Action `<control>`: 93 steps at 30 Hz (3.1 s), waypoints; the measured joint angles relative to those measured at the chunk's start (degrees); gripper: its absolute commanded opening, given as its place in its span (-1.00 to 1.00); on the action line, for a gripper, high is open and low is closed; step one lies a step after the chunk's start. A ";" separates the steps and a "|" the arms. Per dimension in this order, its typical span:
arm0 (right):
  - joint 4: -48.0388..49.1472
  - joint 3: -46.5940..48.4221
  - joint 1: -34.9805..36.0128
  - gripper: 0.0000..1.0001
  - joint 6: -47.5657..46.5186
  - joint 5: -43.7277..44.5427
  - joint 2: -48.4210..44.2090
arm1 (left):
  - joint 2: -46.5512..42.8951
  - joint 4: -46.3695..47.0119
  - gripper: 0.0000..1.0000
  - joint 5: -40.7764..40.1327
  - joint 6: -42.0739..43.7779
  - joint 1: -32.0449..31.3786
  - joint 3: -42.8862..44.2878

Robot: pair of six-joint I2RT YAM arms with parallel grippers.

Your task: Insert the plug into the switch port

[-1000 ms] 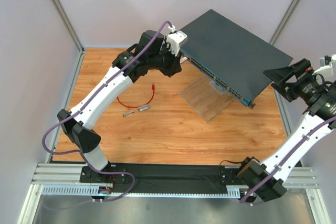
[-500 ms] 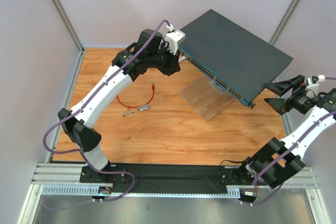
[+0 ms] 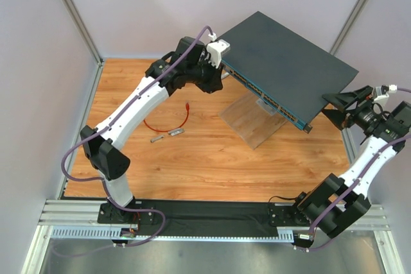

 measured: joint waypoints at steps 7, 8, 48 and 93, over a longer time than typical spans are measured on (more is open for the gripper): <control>6.21 -0.90 2.91 0.30 4.74 2.99 0.02 | 2.69 -0.70 -1.00 -3.32 0.02 -0.44 2.40; 6.60 -0.92 3.19 0.14 5.05 3.52 0.02 | 2.97 -0.70 -1.00 -3.91 0.02 -0.59 2.82; 11.67 -5.57 4.39 -1.00 16.92 9.05 -3.93 | 7.61 -0.48 -1.00 -9.99 0.70 -4.28 5.86; 12.17 -5.57 4.39 -0.99 17.14 7.93 -2.95 | 9.46 -3.26 -1.00 -9.35 1.79 -3.54 10.14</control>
